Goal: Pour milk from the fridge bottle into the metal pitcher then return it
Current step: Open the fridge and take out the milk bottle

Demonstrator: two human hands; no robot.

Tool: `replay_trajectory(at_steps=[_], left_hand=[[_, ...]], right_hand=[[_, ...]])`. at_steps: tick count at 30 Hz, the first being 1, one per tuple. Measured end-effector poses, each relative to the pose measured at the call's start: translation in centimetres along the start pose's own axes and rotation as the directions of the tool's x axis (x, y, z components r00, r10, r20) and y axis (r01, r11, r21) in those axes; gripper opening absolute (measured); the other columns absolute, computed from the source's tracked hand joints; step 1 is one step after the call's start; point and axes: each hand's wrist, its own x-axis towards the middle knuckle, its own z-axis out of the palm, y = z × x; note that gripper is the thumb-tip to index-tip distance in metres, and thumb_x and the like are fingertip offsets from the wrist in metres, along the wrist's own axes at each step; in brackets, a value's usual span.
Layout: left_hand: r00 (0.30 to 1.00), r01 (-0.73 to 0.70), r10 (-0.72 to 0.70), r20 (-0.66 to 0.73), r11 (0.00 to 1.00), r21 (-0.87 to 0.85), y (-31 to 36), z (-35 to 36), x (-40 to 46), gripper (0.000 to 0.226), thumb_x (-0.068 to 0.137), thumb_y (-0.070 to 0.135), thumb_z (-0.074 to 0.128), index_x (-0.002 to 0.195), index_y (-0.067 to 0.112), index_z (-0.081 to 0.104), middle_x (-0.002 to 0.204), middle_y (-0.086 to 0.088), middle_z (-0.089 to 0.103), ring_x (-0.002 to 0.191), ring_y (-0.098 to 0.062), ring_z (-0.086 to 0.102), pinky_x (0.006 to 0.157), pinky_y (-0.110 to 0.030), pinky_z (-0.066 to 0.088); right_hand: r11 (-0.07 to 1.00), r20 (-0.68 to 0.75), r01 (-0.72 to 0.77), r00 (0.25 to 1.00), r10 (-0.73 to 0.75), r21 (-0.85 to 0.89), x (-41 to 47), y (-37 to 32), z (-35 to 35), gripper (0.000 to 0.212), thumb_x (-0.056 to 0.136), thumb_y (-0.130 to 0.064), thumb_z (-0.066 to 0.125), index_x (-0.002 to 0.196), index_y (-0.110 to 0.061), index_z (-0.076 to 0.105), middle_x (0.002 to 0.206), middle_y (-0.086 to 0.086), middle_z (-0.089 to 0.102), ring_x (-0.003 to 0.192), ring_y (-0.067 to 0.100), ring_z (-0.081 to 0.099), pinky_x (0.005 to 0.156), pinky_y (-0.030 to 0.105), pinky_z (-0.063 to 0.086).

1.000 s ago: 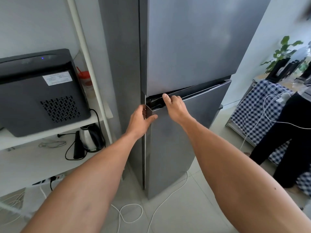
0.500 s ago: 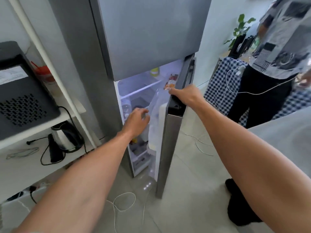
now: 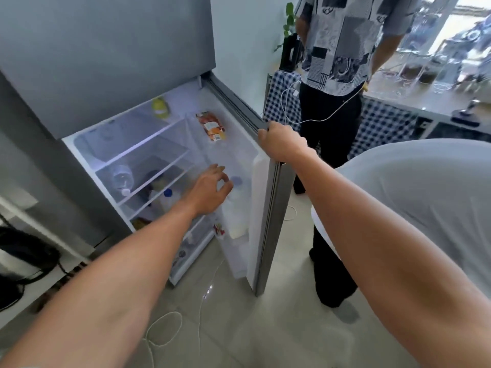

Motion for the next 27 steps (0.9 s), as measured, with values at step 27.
replay_trajectory(at_steps=[27], left_hand=[[0.628, 0.623, -0.689, 0.361, 0.167, -0.765, 6.6, 14.2, 4.8, 0.056, 0.105, 0.057, 0.032, 0.077, 0.020, 0.062, 0.083, -0.004, 0.068, 0.074, -0.021, 0.058, 0.077, -0.032, 0.048]], right_hand=[[0.952, -0.393, 0.057, 0.902, -0.178, -0.302, 3.9, 8.3, -0.1, 0.050, 0.107, -0.048, 0.029, 0.102, -0.009, 0.059, 0.101, 0.018, 0.069, 0.091, 0.043, 0.062, 0.073, 0.043, 0.033]])
